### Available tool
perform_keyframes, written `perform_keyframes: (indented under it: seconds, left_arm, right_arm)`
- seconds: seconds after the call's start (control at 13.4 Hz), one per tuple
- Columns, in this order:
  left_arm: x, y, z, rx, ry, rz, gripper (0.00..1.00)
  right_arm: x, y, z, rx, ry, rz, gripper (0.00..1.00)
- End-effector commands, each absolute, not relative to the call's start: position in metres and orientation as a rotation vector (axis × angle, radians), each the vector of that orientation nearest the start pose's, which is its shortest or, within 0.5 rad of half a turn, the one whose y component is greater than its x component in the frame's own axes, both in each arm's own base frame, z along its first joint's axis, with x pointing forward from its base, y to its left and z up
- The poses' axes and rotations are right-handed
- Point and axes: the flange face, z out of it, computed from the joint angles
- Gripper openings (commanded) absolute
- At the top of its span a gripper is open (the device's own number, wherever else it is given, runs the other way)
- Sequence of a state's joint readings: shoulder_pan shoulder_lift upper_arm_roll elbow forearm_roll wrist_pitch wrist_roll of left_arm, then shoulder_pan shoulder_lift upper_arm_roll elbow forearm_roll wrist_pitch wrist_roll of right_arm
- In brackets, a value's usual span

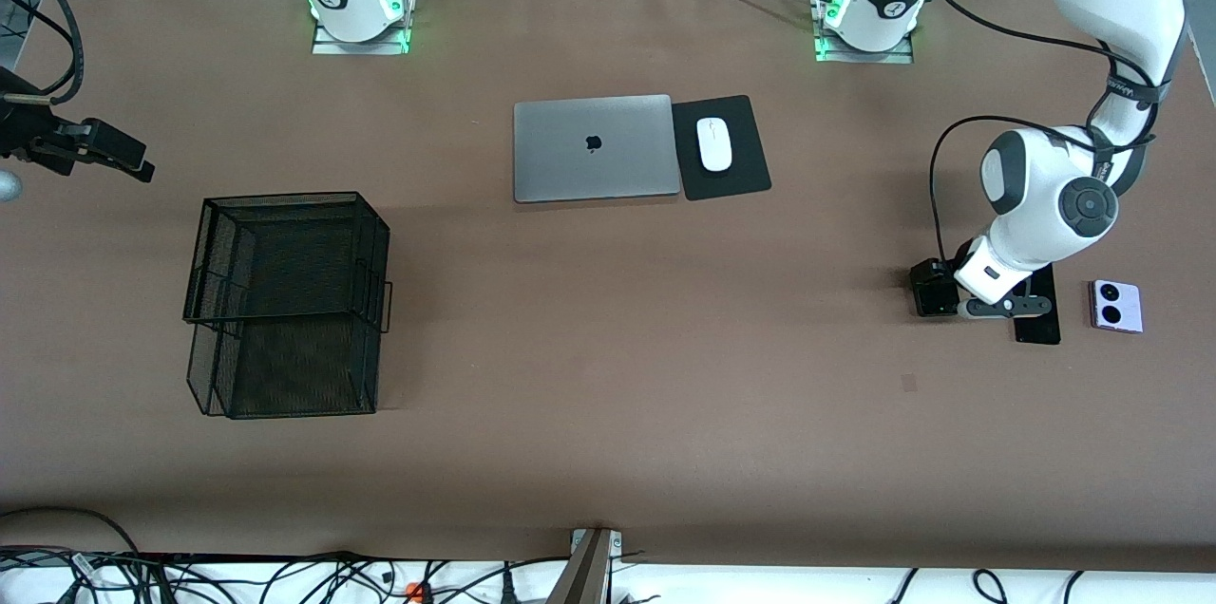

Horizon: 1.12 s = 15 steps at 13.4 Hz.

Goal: Place phones with both arms
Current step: 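Grasp and lift the black flip phone with the left gripper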

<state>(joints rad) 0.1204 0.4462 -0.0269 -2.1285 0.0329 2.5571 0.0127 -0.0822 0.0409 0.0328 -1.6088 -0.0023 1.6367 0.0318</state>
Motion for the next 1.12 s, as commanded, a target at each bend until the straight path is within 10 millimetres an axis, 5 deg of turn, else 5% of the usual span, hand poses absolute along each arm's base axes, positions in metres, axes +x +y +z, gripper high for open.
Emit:
perform_keyframes:
  seconds: [0.0, 0.52, 0.6, 0.67, 0.75, 1.04]
  left_arm:
    - [0.571, 0.053, 0.181, -3.135, -0.053, -0.031, 1.00]
    - [0.568, 0.063, 0.160, -3.137, -0.106, -0.032, 1.00]
    - [0.567, 0.061, 0.161, -3.137, -0.103, -0.032, 0.90]
    - [0.568, 0.061, 0.163, -3.136, -0.103, -0.037, 0.50]
    - [0.568, 0.061, 0.162, -3.138, -0.101, -0.032, 0.41]
    - [0.577, 0.054, 0.183, -3.138, -0.084, -0.054, 0.38]
  right_arm:
    - [0.568, -0.028, 0.593, -3.137, 0.106, 0.007, 1.00]
    - [0.568, -0.029, 0.593, -3.137, 0.108, 0.005, 1.00]
    - [0.568, -0.028, 0.593, -3.137, 0.106, 0.007, 1.00]
    - [0.568, -0.028, 0.593, -3.137, 0.106, 0.005, 1.00]
    - [0.568, -0.028, 0.593, -3.137, 0.106, 0.005, 1.00]
    - [0.568, -0.028, 0.593, -3.136, 0.106, 0.005, 1.00]
